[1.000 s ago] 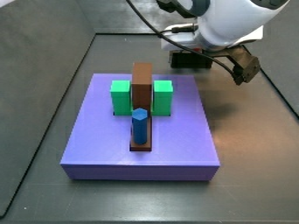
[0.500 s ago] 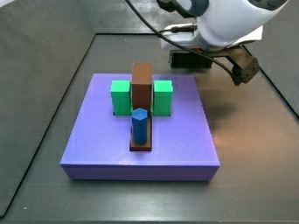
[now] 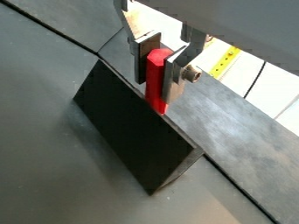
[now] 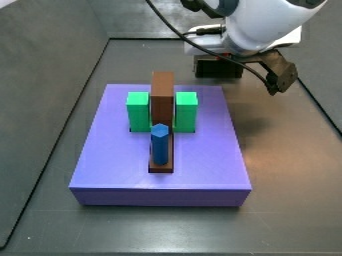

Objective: Pick up the red object. Move up. Place the red object on the fixture. Regrasp the red object. Move to above the board. Insert the red object.
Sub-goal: Regrasp the red object, then move to above the board.

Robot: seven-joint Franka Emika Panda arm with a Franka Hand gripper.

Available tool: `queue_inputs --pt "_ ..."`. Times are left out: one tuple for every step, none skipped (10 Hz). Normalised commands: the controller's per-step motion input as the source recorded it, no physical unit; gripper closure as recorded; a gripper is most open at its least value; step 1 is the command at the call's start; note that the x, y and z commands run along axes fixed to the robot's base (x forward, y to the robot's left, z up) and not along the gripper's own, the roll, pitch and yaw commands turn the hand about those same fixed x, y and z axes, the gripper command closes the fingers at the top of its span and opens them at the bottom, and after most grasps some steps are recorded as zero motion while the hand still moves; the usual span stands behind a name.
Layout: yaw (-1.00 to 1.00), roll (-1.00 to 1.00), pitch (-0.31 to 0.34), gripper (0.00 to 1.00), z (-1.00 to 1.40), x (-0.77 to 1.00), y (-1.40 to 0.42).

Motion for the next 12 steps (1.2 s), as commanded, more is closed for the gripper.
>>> queue_inputs --pt "0.00 0.00 0.000 1.00 0.00 0.00 0.00" --pt "0.00 0.00 0.000 1.00 0.00 0.00 0.00" --pt "0.00 0.00 0.000 1.00 0.00 0.00 0.00" --pt "0.00 0.00 0.000 1.00 0.00 0.00 0.00" --pt "0.00 0.00 0.000 1.00 0.00 0.00 0.00" --pt "0.00 0.00 0.000 1.00 0.00 0.00 0.00" --pt "0.00 0.00 0.000 1.00 1.40 0.00 0.00" --pt "-0.06 -0.07 -0.039 1.00 1.40 0.00 -0.05" --pt "-0.06 -0.12 -0.035 1.00 1.40 -0.03 -0.03" --pt "-0.06 -0.10 -0.009 1.00 1.40 -0.02 -0.02" --pt "-0.06 -0.08 0.016 1.00 1.40 -0.02 -0.03" --pt "-0.04 -0.02 0.051 1.00 1.40 -0.02 -0.03"
